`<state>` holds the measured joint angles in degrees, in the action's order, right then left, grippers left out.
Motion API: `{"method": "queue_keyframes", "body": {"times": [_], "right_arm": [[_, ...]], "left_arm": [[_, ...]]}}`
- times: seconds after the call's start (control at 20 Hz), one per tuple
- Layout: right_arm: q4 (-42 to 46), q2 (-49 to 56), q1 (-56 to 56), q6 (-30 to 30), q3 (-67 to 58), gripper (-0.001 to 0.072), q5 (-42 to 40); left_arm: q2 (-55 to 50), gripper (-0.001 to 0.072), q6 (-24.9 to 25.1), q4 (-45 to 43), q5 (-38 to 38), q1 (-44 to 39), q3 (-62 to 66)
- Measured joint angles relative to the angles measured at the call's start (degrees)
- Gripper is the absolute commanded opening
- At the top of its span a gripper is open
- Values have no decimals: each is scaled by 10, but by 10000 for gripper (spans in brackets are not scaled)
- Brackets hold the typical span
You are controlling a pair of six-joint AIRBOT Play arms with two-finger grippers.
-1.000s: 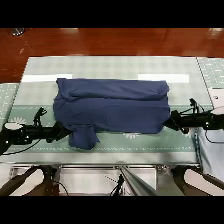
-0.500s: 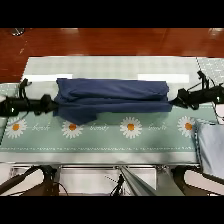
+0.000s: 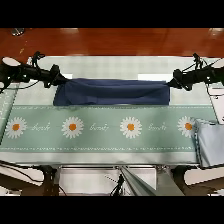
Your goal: Fold the shirts.
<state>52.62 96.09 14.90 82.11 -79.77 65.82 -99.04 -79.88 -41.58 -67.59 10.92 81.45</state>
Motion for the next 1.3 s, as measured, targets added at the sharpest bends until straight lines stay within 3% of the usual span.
{"method": "queue_keyframes", "body": {"times": [0.15, 0.2, 0.25, 0.3, 0.5, 0.75, 0.85, 0.95, 1.2, 1.25, 1.3], "right_arm": [[-9, 45, -1, 8, -38, 26, -8], [-14, 57, -1, 10, -46, 146, -13], [-19, 66, -1, 12, -51, 442, -17], [-24, 73, -1, 12, -56, 631, -22], [-35, 85, 26, 4, -85, 626, 2], [-17, 87, 86, 0, -101, 625, 84], [-5, 87, 90, 0, -85, 625, 96], [-11, 92, 82, -10, -69, 626, 93], [-43, 121, 41, -24, -56, 622, 72], [-54, 129, 31, -23, -56, 589, 72], [-57, 134, 22, -21, -55, 419, 72]], "left_arm": [[-59, 21, -21, -1, -16, -2, 62], [-74, 57, -26, -1, -18, -3, 76], [-85, 363, -28, -1, -21, -3, 86], [-92, 705, -31, -2, -24, -1, 93], [-104, 703, -44, -26, -76, 34, 142], [-49, 703, -76, -162, -167, 108, 153], [5, 703, -73, -175, -139, 116, 103], [85, 703, -53, -166, -55, 107, 13], [247, 703, -14, -134, 86, 19, -190], [261, 703, -11, -132, 94, -3, -213], [269, 701, -9, -130, 99, -23, -228]]}}
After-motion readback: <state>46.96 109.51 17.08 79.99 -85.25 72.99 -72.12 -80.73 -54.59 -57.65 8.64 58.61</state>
